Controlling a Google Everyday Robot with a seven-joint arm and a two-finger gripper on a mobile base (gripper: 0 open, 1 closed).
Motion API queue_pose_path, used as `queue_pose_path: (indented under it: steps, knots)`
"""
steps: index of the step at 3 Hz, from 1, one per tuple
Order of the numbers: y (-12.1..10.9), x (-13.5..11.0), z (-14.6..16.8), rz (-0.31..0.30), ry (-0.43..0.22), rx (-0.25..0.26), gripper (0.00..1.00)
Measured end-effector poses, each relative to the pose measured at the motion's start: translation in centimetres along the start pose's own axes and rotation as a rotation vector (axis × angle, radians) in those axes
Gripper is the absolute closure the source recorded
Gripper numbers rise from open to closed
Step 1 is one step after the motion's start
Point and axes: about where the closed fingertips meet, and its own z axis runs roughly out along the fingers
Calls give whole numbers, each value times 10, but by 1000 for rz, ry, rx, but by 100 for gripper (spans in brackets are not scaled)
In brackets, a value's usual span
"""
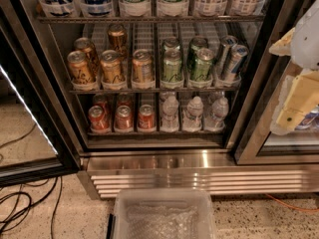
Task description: Pick blue plastic bottle from top shelf of fridge
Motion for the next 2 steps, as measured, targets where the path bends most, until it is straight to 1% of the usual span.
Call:
queue_pose_path:
  steps: [1, 2]
  knots:
    - [0, 0, 0, 0, 0, 0, 0]
    - [1, -4, 1, 0, -21, 8, 0]
